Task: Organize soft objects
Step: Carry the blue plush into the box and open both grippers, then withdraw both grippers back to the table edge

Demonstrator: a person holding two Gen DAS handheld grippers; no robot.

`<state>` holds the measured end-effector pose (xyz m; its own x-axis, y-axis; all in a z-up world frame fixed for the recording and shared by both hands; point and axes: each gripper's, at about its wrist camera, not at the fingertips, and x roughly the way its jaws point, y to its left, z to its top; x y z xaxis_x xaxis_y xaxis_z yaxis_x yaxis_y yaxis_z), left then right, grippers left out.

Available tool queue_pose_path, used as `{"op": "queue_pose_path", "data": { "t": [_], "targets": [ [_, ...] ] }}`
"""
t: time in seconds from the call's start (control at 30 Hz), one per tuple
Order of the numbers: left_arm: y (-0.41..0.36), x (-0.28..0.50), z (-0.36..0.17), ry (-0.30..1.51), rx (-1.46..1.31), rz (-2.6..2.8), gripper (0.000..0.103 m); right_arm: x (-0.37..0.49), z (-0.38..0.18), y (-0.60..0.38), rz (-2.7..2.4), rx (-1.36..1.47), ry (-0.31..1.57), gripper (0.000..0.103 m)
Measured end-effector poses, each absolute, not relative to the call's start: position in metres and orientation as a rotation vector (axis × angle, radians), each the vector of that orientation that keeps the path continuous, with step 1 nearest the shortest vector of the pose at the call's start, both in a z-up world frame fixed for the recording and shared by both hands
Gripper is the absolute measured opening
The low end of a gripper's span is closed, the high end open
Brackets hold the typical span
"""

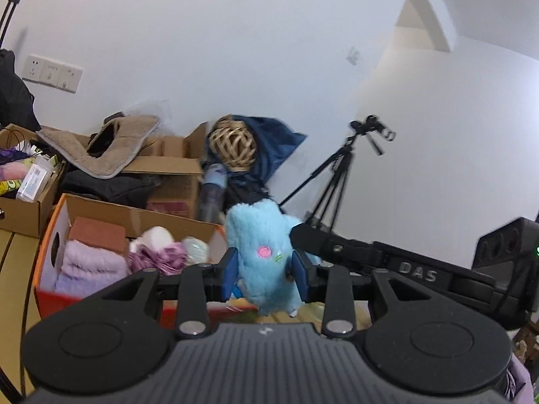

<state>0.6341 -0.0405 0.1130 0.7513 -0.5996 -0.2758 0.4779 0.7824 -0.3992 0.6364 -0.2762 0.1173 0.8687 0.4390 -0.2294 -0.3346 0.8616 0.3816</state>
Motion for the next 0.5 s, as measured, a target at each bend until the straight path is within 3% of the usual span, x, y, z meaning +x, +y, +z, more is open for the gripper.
{"op": "queue_pose_path", "data": {
  "t": [0.1, 0.13, 0.2, 0.27, 0.5],
  "targets": [
    [-0.034, 0.683, 0.087, 0.458, -0.293, -0.591, 0.036, 0.700, 0.086, -0.267, 0.423, 0.337, 0.392, 0.024],
    [-0.033, 0.697, 0.077, 0.476, -0.292, -0.598, 0.036, 0.722, 0.072, -0.265, 0.431, 0.345, 0.433, 0.016],
    [-0.037, 0.733, 0.049, 0.553, -0.291, -0.621, 0.026, 0.762, 0.040, -0.259, 0.435, 0.348, 0.525, 0.015],
    [-0.046, 0.761, 0.021, 0.628, -0.239, -0.558, 0.024, 0.787, 0.011, -0.251, 0.420, 0.322, 0.600, 0.015],
    [-0.045, 0.778, -0.009, 0.645, -0.205, -0.576, 0.028, 0.803, -0.026, -0.248, 0.365, 0.274, 0.644, 0.007]
  ]
}}
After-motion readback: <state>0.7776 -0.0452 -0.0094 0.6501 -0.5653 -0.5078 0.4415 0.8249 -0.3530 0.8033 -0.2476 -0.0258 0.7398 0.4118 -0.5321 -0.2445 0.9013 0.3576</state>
